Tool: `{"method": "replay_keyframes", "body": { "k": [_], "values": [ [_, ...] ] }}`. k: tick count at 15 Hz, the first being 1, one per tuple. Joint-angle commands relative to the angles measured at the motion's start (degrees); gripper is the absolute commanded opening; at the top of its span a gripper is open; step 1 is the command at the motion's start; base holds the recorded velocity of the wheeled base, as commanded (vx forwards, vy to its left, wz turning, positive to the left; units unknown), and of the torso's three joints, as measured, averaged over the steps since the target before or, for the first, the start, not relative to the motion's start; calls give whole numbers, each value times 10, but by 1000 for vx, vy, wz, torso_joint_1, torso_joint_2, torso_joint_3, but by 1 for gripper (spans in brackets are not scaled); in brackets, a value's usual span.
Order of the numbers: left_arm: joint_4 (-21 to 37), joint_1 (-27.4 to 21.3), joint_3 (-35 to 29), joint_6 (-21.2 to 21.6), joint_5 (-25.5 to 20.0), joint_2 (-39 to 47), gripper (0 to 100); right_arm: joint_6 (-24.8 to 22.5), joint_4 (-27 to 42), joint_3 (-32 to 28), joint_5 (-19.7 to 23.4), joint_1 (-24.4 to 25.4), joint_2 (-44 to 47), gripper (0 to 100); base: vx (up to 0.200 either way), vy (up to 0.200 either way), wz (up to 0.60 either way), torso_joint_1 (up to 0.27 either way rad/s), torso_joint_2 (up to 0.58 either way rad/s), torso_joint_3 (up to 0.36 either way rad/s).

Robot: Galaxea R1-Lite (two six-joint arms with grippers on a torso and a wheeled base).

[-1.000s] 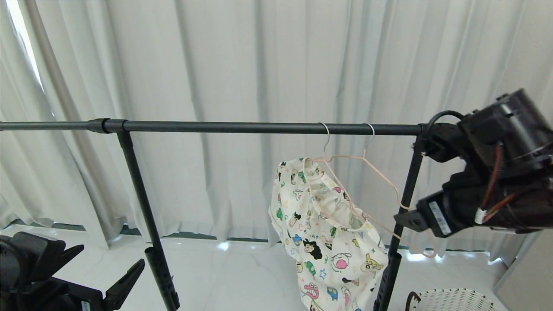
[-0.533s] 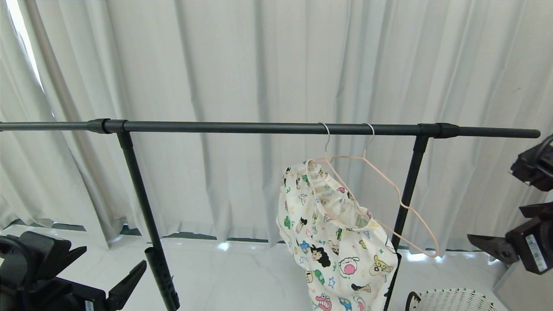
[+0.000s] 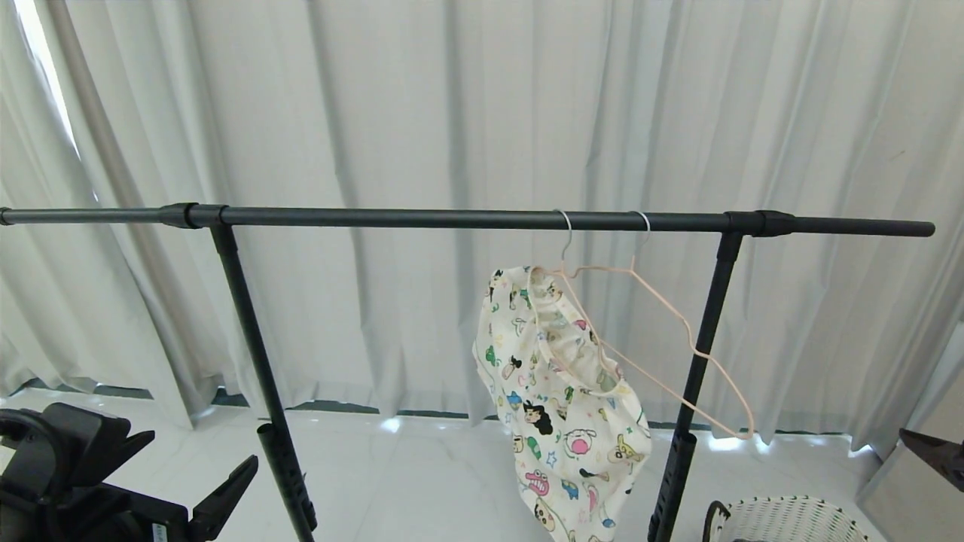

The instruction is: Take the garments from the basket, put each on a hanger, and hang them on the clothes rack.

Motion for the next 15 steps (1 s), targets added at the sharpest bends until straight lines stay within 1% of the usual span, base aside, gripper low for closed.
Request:
{"method": "replay_keyframes", "body": {
  "k": [1, 5, 10, 15],
  "values": [
    [-1, 0, 0, 0, 0, -1, 100, 0, 1, 7, -1, 0, -11, 100, -200, 0, 0, 2, -2, 7],
    [-1, 0, 0, 1, 0, -4, 100, 0, 1, 21, -1, -10, -24, 100, -200, 0, 0, -5, 0, 6],
    [-1, 0, 0, 2, 1, -6, 100, -1, 0, 58, -2, -10, -62, 100, -200, 0, 0, 0, 4, 5],
    [-1, 0, 0, 3, 2, -8, 100, -1, 0, 60, -2, -19, -70, 100, 0, 0, 0, 0, 0, 0]
  ]
}}
